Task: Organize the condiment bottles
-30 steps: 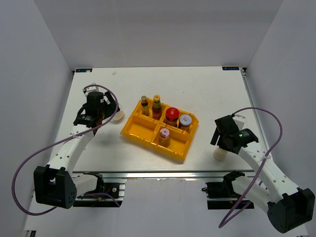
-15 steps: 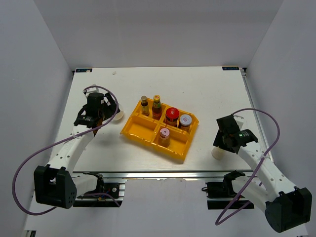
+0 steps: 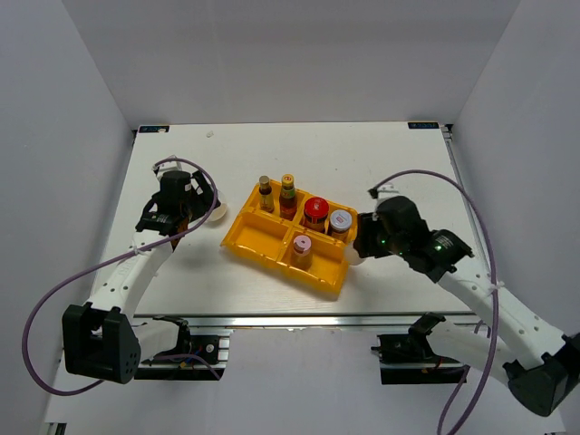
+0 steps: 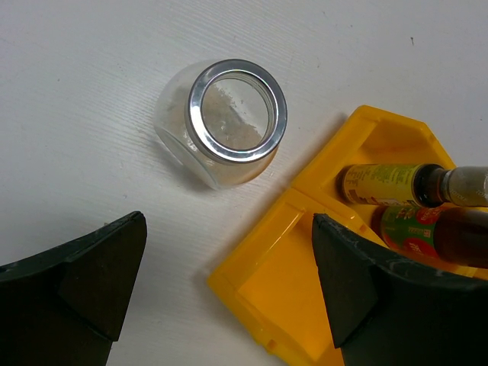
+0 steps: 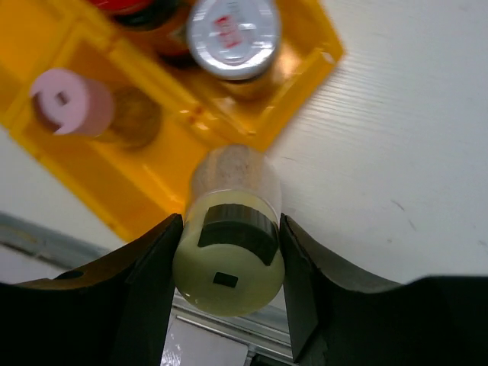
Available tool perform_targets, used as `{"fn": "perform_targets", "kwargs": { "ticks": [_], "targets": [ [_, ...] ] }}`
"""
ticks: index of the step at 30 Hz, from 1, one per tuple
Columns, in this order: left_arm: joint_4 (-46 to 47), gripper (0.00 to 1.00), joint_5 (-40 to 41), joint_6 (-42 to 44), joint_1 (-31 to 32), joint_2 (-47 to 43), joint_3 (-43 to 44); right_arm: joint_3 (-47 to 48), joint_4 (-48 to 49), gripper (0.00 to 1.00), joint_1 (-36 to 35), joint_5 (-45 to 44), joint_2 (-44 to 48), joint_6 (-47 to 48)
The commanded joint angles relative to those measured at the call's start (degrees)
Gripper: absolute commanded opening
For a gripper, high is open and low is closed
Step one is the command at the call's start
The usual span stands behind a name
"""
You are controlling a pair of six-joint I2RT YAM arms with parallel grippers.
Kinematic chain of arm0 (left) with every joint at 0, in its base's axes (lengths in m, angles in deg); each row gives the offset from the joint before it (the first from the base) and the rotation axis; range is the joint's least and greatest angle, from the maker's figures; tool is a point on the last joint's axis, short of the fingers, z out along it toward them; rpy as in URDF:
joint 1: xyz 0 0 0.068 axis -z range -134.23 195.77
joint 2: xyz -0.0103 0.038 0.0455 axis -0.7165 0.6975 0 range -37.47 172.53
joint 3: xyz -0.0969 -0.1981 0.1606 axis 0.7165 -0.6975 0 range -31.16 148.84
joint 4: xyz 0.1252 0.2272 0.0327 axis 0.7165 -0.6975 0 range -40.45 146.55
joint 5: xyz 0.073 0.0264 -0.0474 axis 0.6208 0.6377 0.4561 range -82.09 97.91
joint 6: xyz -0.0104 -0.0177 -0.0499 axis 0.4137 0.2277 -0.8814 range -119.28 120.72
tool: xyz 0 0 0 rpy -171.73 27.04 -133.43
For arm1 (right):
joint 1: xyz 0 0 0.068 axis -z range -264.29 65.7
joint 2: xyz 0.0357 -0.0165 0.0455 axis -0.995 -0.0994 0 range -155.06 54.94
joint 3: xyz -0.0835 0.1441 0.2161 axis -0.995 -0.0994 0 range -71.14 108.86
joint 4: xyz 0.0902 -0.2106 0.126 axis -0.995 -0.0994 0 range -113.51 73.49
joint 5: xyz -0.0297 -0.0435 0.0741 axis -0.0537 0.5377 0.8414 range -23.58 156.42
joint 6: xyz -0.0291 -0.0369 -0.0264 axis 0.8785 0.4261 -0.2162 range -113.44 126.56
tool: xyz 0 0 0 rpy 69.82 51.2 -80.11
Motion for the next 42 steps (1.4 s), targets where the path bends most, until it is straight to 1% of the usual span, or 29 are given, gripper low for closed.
{"fn": "perform_targets", "kwargs": {
  "ticks": [1, 5, 9, 12, 15, 21, 24, 27, 29, 30, 31, 32, 38, 40, 42],
  "targets": [
    [0.58, 0.98, 1.40, 0.02, -0.42, -1.79, 0.01, 3.07, 4.98, 0.14, -7.97, 2.56, -2.63, 4.14],
    [0.40, 0.98, 1.75, -0.07, -0.33, -1.35, 0.27, 3.86, 8.05, 0.13, -12.20, 4.41, -6.14, 5.46],
    [0.05, 0.98, 2.28, -0.24, -0.33, -0.47, 0.45, 4.39, 9.37, 0.13, -15.98, 1.95, -9.13, 6.17],
    [0.05, 0.98, 2.54, -0.42, -0.42, -0.12, 0.54, 3.17, 13.05, 0.13, -16.69, 1.86, -11.68, 6.17],
    [-0.56, 0.98, 3.15, -0.68, -0.33, 0.41, 0.97, 3.16, 14.56, 0.13, -16.70, 1.25, -15.11, 5.99],
    [-1.27, 0.98, 4.47, -1.56, -0.33, 2.08, 2.20, 2.55, 17.54, 0.18, -16.96, 2.74, -20.39, 6.08],
    [-1.80, 0.98, 5.35, -1.82, -0.33, 3.92, 3.52, 1.67, 18.69, 0.33, -16.96, 2.48, -21.71, 5.64],
    [-1.71, 0.98, 5.44, -2.35, -0.33, 6.20, 5.28, 1.14, 19.66, 0.43, -16.96, 3.53, -23.03, 5.55],
    [-1.01, 0.98, 4.92, -2.35, -0.33, 7.61, 6.25, 0.53, 20.44, 0.46, -16.87, 3.71, -23.73, 5.90],
    [-0.92, 0.98, 4.74, -2.27, -0.33, 8.14, 6.60, 0.35, 20.62, 0.50, -16.96, 3.79, -23.90, 6.08],
    [-0.74, 0.98, 4.39, -2.26, -0.33, 8.67, 7.38, 0.17, 20.97, 0.52, -16.96, 3.80, -24.17, 6.17],
    [-1.00, 0.98, 4.39, -2.26, -0.33, 10.06, 8.00, -0.26, 21.50, 0.57, -16.87, 3.88, -24.34, 6.34],
    [-1.44, 0.98, 3.77, -1.74, -0.33, 14.38, 11.60, -0.44, 21.59, 0.71, -16.96, 4.06, -24.43, 6.52],
    [-1.62, 0.98, 3.60, -1.91, -0.33, 15.79, 12.40, -0.44, 21.15, 0.82, -16.96, 4.06, -23.91, 6.52],
    [-1.62, 0.98, 3.33, -2.00, -0.42, 16.40, 13.45, -0.71, 21.06, 0.88, -16.96, 4.06, -23.21, 6.61]
  ]
}}
